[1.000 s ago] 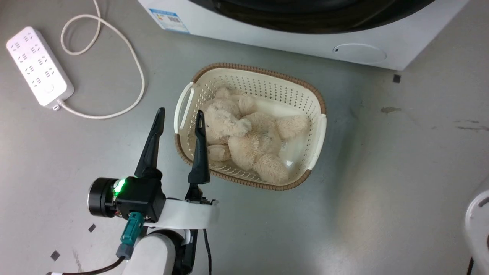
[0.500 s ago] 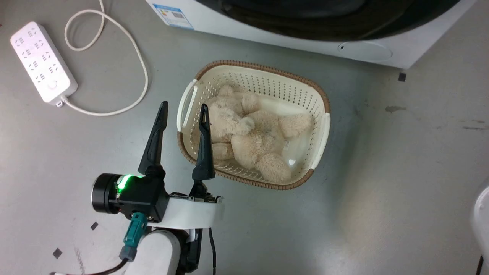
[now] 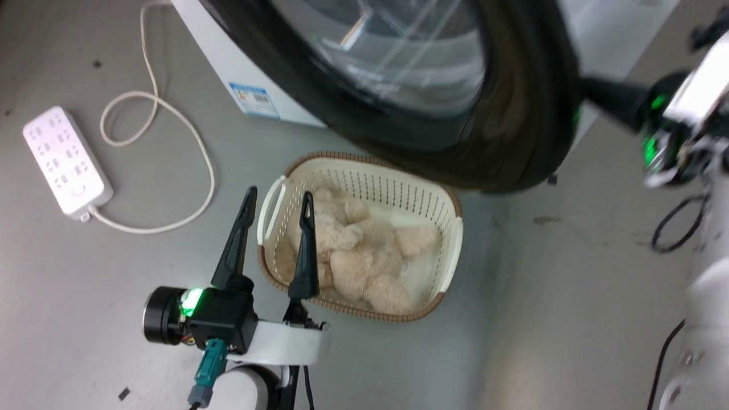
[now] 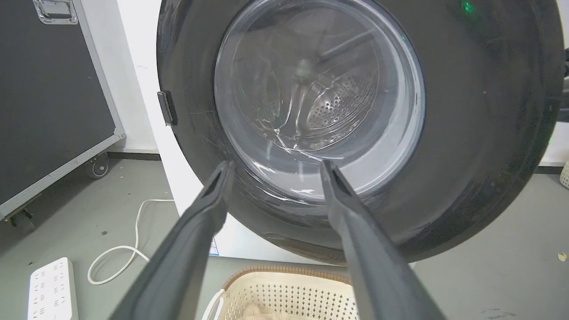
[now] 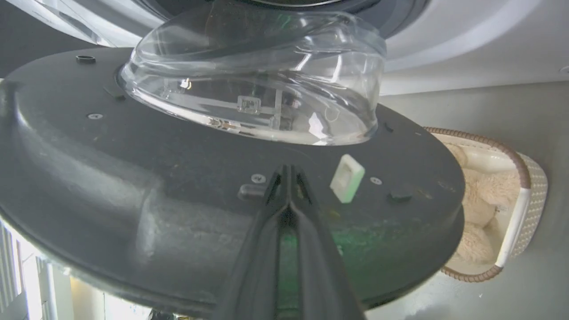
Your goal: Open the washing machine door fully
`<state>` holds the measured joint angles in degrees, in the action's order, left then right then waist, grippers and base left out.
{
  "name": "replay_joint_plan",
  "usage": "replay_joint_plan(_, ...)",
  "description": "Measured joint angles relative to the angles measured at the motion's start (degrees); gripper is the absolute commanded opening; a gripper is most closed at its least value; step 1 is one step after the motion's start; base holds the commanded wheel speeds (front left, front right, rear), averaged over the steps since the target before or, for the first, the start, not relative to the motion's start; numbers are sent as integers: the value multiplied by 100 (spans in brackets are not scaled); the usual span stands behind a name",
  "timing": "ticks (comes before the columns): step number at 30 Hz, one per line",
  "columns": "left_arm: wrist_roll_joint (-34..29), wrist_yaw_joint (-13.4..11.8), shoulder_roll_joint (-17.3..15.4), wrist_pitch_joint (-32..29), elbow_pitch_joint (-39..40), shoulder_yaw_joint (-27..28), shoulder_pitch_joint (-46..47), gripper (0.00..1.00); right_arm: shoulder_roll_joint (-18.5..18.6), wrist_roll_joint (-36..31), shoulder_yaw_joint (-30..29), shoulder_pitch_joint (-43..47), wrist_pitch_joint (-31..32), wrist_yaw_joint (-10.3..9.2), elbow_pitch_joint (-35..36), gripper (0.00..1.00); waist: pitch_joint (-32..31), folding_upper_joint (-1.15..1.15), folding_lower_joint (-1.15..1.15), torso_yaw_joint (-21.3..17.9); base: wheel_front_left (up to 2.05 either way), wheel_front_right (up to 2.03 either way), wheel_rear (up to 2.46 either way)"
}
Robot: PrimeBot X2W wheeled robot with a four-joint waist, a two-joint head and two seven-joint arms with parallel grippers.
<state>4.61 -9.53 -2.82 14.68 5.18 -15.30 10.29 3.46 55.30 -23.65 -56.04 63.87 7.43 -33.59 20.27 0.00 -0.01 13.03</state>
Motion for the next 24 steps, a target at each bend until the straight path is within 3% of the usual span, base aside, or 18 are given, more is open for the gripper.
replay_joint_plan(7,-47,151,0,1,-22,155,-394,100,-12,1009,1081,989,-205,0,232,0,-481,0,0,-73,0,0,0)
replay_joint_plan(8,-63,216,1,1,-41,160,-522,100,-14,1415,1641,1451,-349,0,470,0,-643,0,-1,-73,0,0,0)
replay_joint_plan(19,-86,322,0,0,-123,199,-793,100,-29,2281,3362,2518,-984,0,1146,0,-930,0,1,15,0,0,0)
replay_joint_plan(24,0,303,0,0,-129,146,-793,100,-46,2465,3799,2629,-1327,0,1223,0,-941,0,0,50,0,0,0)
